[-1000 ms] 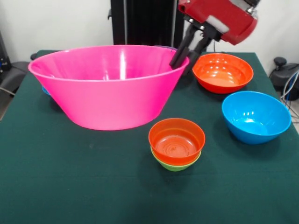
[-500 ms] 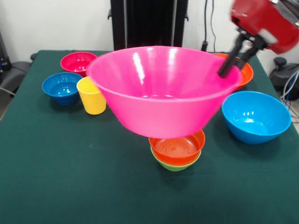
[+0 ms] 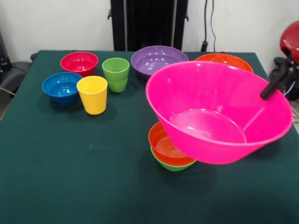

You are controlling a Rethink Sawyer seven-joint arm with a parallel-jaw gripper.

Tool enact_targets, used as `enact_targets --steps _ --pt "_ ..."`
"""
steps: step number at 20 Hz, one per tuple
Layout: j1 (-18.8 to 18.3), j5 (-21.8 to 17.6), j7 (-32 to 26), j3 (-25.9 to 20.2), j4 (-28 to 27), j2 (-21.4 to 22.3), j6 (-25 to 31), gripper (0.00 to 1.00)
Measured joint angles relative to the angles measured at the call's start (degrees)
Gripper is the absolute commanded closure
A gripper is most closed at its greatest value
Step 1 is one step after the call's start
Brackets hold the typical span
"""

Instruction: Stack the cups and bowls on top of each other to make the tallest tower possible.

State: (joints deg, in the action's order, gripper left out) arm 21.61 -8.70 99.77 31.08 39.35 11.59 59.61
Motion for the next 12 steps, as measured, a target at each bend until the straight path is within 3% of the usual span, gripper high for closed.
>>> enact_targets --steps 7,12 --pt "-0.62 0.61 0.0 0.45 -8.66 -5.93 6.15 1.0" --pt "-1.85 1.06 0.0 0.45 -11.58 -7.77 6.76 1.0"
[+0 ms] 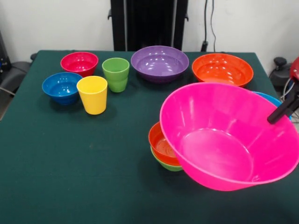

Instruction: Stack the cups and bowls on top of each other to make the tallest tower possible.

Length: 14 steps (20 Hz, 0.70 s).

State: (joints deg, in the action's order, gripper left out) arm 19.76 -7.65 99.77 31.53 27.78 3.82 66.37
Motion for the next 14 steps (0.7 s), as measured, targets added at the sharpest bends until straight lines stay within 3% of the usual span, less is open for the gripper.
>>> enact_targets --steps 14 --pt "-3.78 1.08 0.0 -0.34 -0.12 1.09 0.02 1.0"
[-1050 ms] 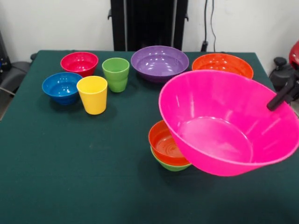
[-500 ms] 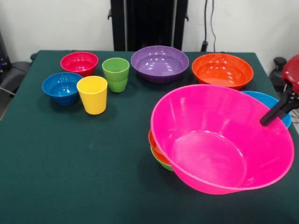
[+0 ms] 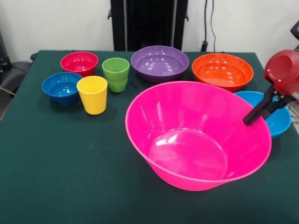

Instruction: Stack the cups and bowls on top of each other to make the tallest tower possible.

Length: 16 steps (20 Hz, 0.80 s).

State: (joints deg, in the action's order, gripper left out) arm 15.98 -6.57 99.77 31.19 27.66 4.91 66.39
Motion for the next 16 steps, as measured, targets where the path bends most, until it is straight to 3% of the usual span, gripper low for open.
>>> enact_targets --steps 16 --pt "2.37 0.1 0.0 -0.07 3.11 2.81 -1.93 1.0"
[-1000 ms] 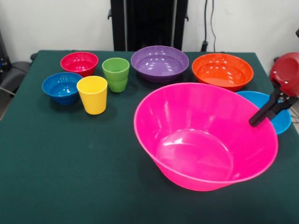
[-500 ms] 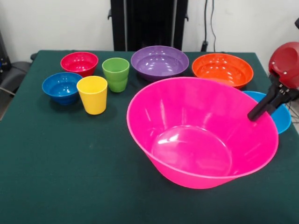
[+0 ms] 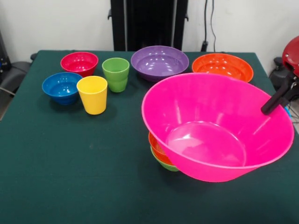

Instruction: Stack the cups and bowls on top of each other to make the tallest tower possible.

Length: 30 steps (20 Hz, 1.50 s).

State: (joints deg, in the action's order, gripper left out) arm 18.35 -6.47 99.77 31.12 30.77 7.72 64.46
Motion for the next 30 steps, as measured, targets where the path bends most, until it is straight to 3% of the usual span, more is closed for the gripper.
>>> enact_targets --steps 11,30 --pt "2.41 0.01 0.0 -0.01 6.46 2.22 -3.63 1.0" --pt "2.57 0.0 0.0 -0.16 12.28 3.61 -8.91 1.0"
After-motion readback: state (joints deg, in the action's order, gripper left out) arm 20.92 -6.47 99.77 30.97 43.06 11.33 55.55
